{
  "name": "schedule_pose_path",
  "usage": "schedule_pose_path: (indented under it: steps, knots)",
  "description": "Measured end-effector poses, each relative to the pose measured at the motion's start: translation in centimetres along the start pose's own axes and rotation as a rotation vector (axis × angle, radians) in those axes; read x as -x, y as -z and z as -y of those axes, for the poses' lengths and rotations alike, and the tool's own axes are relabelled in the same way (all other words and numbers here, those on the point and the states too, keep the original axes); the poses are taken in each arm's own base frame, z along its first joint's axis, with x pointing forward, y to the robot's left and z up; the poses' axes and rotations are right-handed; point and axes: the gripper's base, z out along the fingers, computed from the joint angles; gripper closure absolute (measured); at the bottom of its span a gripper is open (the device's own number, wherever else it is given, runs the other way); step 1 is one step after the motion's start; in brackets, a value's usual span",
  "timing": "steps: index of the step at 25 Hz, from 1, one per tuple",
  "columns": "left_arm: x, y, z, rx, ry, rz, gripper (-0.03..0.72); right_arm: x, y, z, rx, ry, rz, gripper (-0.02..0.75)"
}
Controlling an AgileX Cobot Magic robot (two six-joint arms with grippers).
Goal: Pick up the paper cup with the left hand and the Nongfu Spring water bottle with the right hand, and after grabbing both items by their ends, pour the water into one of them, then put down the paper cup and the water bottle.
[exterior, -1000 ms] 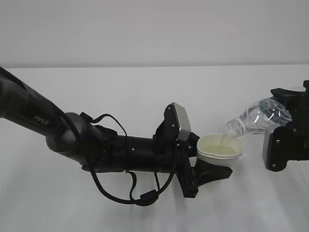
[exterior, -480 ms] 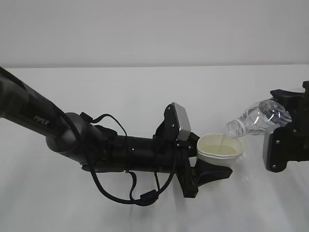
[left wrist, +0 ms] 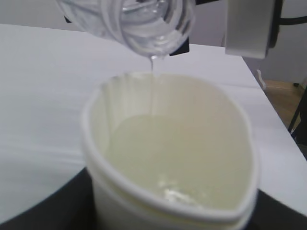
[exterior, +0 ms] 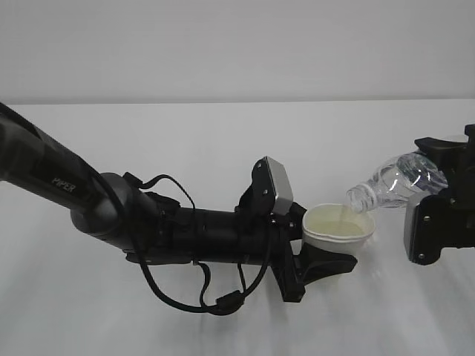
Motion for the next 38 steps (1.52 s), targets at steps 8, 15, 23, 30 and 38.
schedule_pose_path:
  steps: [8, 15, 23, 30, 38]
  knots:
    - [0.01, 0.00, -0.02, 0.002, 0.001, 0.001, 0.275, 0.01, -0.16, 0.15, -0.004, 0.004, 0.004, 0.344]
    - [-0.02, 0.00, -0.02, 0.002, 0.002, 0.000, 0.275, 0.01, -0.16, 0.16, -0.004, 0.008, 0.005, 0.344]
    - [-0.09, -0.01, -0.02, 0.001, 0.003, -0.001, 0.275, 0.00, -0.16, 0.15, -0.004, 0.015, 0.003, 0.344]
    - [-0.09, -0.01, -0.02, 0.001, 0.003, -0.001, 0.276, 0.00, -0.16, 0.15, -0.004, 0.017, 0.003, 0.344]
    - [-0.09, -0.01, -0.02, 0.001, 0.003, -0.001, 0.276, 0.02, -0.20, 0.14, 0.001, 0.025, 0.006, 0.344]
